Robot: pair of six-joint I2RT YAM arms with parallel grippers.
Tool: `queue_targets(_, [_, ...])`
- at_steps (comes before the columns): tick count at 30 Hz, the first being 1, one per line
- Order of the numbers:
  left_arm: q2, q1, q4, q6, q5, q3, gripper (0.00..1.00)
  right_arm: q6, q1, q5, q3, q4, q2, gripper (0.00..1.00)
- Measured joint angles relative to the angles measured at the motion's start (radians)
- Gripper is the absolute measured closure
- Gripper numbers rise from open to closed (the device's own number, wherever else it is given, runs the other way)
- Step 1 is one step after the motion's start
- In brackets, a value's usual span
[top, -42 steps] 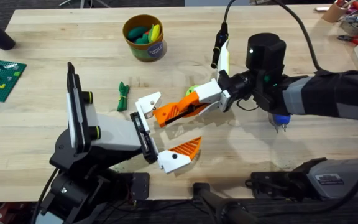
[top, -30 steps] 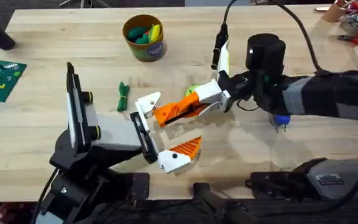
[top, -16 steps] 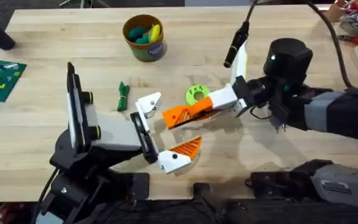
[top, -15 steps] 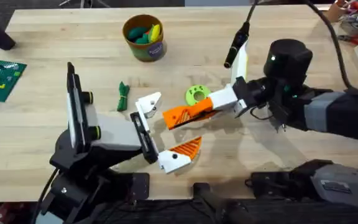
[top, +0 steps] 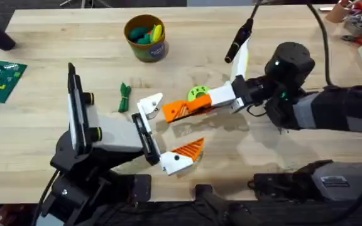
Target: Pick up the gripper from the table and insert it into the empty holder that is missing its gripper. Then pick up a screw, insert it into the mounting hole, and use the screwdriver to tighten it. Finally, clean up the table by picking up the vegetable and placing it into the bucket.
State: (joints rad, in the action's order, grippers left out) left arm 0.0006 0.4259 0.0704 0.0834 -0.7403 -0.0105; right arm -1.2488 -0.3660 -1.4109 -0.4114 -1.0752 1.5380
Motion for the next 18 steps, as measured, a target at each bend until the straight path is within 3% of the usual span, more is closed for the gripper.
queue_targets(7, [0.0, 0.0, 0.0, 0.0, 0.0, 0.0, 0.011, -0.122, -0.004, 0.001, 0.0, -0.002, 0.02, 0.985])
queue_targets(18, [0.0, 0.0, 0.0, 0.0, 0.0, 0.0, 0.011, -0.169, -0.039, 0.002, 0.0, -0.033, 0.02, 0.985])
